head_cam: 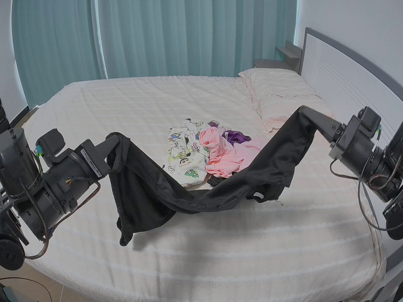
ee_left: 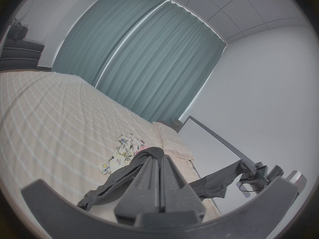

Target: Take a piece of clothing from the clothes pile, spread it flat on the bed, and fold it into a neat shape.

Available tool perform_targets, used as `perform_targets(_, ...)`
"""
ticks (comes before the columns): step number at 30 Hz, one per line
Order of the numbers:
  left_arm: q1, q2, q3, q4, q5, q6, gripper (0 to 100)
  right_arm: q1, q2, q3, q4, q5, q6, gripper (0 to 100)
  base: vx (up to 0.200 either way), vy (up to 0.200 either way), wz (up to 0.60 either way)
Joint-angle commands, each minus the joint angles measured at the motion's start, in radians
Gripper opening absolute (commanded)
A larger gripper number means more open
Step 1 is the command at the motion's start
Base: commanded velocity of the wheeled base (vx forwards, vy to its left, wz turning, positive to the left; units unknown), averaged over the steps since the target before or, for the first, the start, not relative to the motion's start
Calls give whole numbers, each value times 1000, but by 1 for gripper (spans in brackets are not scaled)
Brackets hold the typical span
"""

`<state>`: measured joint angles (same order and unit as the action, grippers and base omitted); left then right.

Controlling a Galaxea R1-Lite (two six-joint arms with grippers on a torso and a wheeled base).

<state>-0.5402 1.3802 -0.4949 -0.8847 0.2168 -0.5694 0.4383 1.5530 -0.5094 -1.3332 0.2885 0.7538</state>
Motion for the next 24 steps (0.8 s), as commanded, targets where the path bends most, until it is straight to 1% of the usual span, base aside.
perform_targets(1, 0, -7, 78, -28, -30, -27, 0, 22, 62, 74, -4, 0, 19, 0, 0, 0, 0)
perform_targets(4, -7, -4, 150, -63, -62, -35, 0, 45, 72, 112, -6, 1, 45, 0, 0, 0, 0)
perform_targets(6, -9, 11, 168, -68, -79, -38, 0, 63, 78, 123, -12, -2, 50, 0, 0, 0, 0)
perform_targets(9, -10, 28, 182, -69, -82, -50, 0, 76, 81, 135, -18, -6, 50, 0, 0, 0, 0)
perform_targets(10, -15, 43, 191, -69, -82, -72, 0, 80, 84, 152, -29, -9, 61, 0, 0, 0, 0)
perform_targets(13, -30, 69, 202, -69, -80, -95, 0, 82, 84, 172, -40, -12, 87, 0, 0, 0, 0)
perform_targets(14, -53, 89, 213, -69, -80, -109, 0, 82, 85, 189, -47, -12, 96, 0, 0, 0, 0)
perform_targets(16, -73, 117, 225, -69, -79, -115, 0, 79, 88, 207, -55, -12, 102, 0, 0, 0, 0)
perform_targets(21, -75, 157, 226, -71, -74, -116, 0, 69, 121, 224, -57, -12, 114, 0, 0, 0, 0)
perform_targets(24, -75, 155, 237, -69, -77, -116, 0, 69, 171, 221, -57, -40, 113, 0, 0, 0, 0)
